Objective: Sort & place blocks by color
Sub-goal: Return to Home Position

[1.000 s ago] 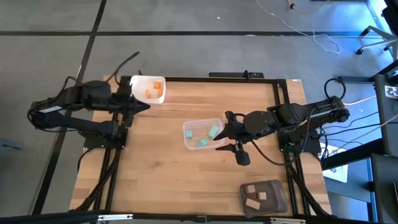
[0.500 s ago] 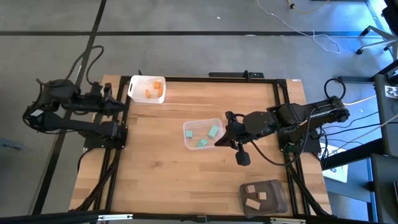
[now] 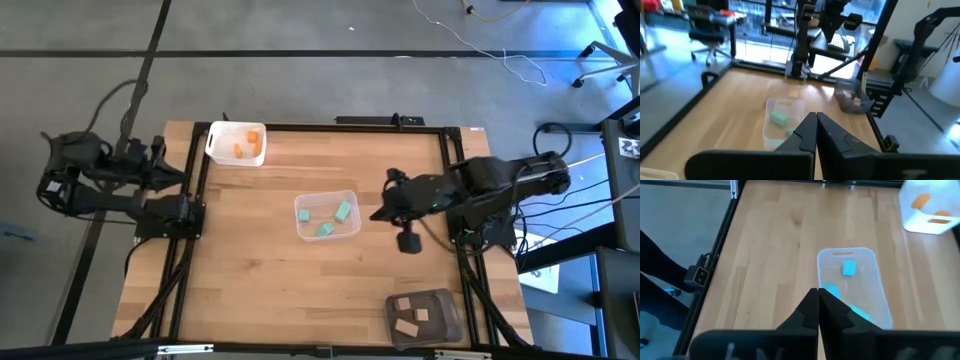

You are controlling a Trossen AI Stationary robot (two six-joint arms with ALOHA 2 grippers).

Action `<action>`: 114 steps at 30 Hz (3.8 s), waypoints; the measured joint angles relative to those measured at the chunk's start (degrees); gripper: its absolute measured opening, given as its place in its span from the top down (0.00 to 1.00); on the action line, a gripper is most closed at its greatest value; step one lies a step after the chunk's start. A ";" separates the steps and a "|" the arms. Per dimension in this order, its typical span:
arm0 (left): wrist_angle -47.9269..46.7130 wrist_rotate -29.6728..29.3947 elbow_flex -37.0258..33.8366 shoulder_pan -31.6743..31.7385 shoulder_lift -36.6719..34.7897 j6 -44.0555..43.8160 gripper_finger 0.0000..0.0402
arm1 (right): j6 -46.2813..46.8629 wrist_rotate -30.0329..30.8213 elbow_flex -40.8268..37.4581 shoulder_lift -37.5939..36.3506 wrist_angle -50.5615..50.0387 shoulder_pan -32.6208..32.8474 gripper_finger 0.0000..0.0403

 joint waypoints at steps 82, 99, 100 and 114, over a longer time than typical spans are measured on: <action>65.14 8.20 -63.10 2.01 -17.22 10.34 1.00 | -18.20 -4.97 -90.21 -77.20 58.30 -0.29 1.00; 54.60 -3.16 -63.10 2.01 -17.15 13.08 1.00 | -17.93 -3.44 -90.12 -76.56 58.54 -1.88 0.98; 54.66 -4.39 -63.10 2.01 -17.13 13.11 1.00 | -17.86 -3.45 -90.12 -76.56 58.54 -1.88 0.98; 54.90 -6.45 -63.10 2.01 -17.15 13.09 1.00 | -1.56 -3.47 -90.05 -76.54 58.52 -1.88 0.98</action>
